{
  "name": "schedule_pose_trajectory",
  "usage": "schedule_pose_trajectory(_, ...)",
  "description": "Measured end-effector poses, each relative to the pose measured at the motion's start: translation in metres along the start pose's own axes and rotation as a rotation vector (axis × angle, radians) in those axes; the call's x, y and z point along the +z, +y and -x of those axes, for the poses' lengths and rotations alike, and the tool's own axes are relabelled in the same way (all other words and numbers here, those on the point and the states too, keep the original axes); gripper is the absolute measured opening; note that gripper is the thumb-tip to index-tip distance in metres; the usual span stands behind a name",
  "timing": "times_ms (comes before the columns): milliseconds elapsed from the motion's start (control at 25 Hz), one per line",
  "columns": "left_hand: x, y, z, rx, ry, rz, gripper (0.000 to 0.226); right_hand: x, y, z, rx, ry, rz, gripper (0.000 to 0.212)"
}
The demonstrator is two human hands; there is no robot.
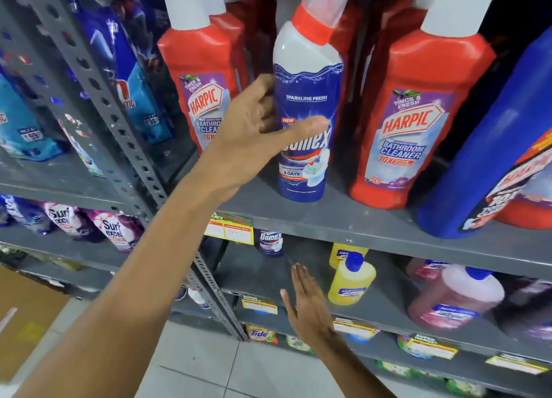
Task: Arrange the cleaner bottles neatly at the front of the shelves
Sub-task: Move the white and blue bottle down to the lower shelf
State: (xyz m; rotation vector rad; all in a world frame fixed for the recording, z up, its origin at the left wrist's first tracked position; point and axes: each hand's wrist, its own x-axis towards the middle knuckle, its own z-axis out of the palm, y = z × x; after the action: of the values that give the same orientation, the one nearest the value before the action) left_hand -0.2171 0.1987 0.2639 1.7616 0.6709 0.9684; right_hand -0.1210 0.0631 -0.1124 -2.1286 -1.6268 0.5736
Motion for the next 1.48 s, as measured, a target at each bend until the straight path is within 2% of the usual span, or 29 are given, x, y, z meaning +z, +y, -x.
schedule_pose_trajectory(120,0.002,0.000,0.004,0.052,0.009,0.066,0.061,0.014,0.014,-0.006,0.049,-0.051,0.020,0.070)
schedule_pose_trajectory(240,-0.007,0.004,0.025,0.202,0.053,0.174,0.058,0.021,0.016,0.000,0.006,0.081,0.054,0.066)
schedule_pose_trajectory(320,-0.034,-0.006,0.055,0.276,0.122,0.140,0.052,0.021,0.016,0.000,0.006,0.085,0.060,0.063)
schedule_pose_trajectory(400,-0.067,-0.031,0.100,0.143,0.229,-0.099,0.056,0.015,0.012,0.000,0.018,0.057,0.050,0.063)
schedule_pose_trajectory(480,-0.090,-0.067,0.156,-0.102,0.225,-0.156,0.079,0.016,0.014,-0.001,0.019,0.066,0.078,0.064)
schedule_pose_trajectory(560,-0.087,-0.093,0.204,-0.273,0.067,-0.132,0.093,0.017,0.013,0.000,0.014,0.042,0.089,0.064)
schedule_pose_trajectory(640,-0.070,-0.117,0.230,-0.360,-0.118,-0.205,0.089,0.019,0.014,0.000,0.017,0.048,0.089,0.064)
schedule_pose_trajectory(760,-0.047,-0.165,0.225,-0.419,-0.193,-0.314,0.067,0.028,0.022,-0.003,-0.004,0.097,0.107,0.066)
schedule_pose_trajectory(840,-0.038,-0.197,0.212,-0.451,-0.175,-0.317,0.061,0.031,0.025,-0.005,0.016,0.029,0.093,0.068)
schedule_pose_trajectory(1040,-0.033,-0.250,0.165,-0.431,-0.121,-0.283,0.061,0.044,0.031,-0.002,0.001,0.109,0.150,0.063)
schedule_pose_trajectory(1160,-0.036,-0.269,0.142,-0.480,-0.108,-0.242,0.059,0.046,0.031,-0.004,0.023,0.089,0.188,0.063)
schedule_pose_trajectory(1480,-0.030,-0.286,0.120,-0.613,-0.177,-0.210,0.062,0.053,0.034,-0.006,0.037,0.077,0.209,0.064)
